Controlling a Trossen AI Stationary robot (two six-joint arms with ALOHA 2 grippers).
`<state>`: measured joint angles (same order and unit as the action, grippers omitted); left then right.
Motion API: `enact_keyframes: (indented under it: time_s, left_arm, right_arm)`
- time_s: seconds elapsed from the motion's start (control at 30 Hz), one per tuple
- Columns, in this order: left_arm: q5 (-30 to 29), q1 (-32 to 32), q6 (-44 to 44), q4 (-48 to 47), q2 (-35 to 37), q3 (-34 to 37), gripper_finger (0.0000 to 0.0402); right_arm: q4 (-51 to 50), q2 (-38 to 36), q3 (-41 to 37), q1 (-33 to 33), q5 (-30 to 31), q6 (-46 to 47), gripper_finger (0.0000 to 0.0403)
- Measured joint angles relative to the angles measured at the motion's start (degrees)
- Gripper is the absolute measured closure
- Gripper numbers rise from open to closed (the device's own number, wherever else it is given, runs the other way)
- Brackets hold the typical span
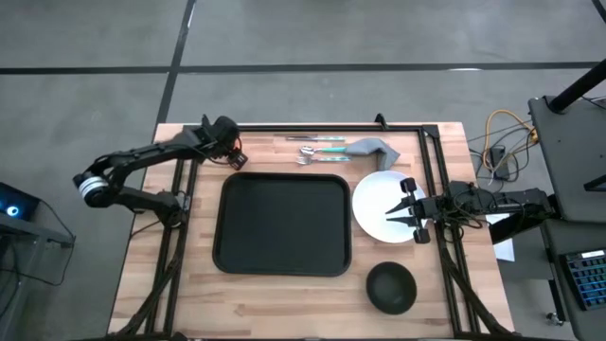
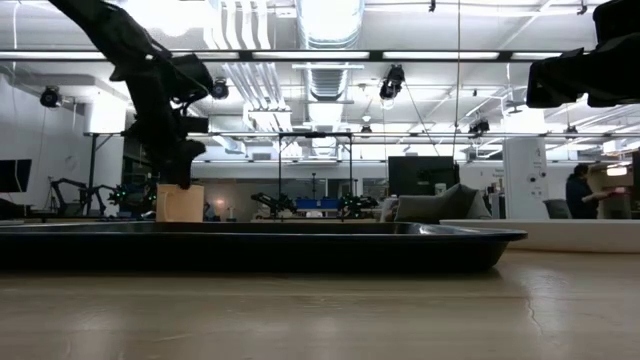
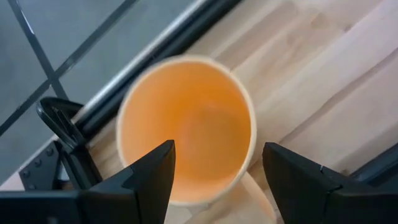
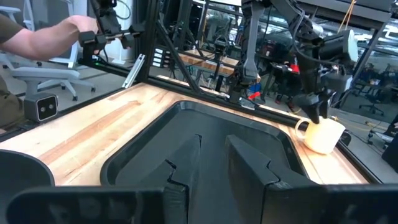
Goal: Set up tray
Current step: Put the yellow mug on the black tray
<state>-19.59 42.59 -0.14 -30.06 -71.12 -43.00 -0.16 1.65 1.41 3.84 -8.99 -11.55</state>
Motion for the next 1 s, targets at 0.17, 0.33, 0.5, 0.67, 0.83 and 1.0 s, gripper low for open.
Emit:
enact_keyframes:
  time_s: [0.17,0.33,0.5,0.67,0.83,1.0]
  left_arm:
    - [-0.1,0.0,0.7,1.7,-2.5,1.5,0.018]
    - [-0.1,0.0,2.0,2.6,-5.2,1.1,0.018]
    - [0.5,0.0,4.1,4.0,-7.4,1.0,0.0211]
    - [3.8,0.0,5.9,4.0,-8.0,1.0,0.0339]
    - [4.7,-0.3,9.3,3.7,-6.9,0.7,0.0396]
    - [4.8,-0.5,9.5,-0.4,-6.6,-1.1,0.0399]
  right_arm:
    - [0.0,0.0,0.0,0.0,0.0,0.0,0.0335]
    - [0.0,0.0,0.0,0.0,0.0,0.0,0.0335]
    - [0.0,0.0,0.0,0.0,0.0,0.0,0.0335]
    - [0.0,0.0,0.0,0.0,0.0,0.0,0.0335]
    - [0.0,0.0,0.0,0.0,0.0,0.0,0.0335]
    - [0.0,0.0,0.0,0.0,0.0,0.0,0.0335]
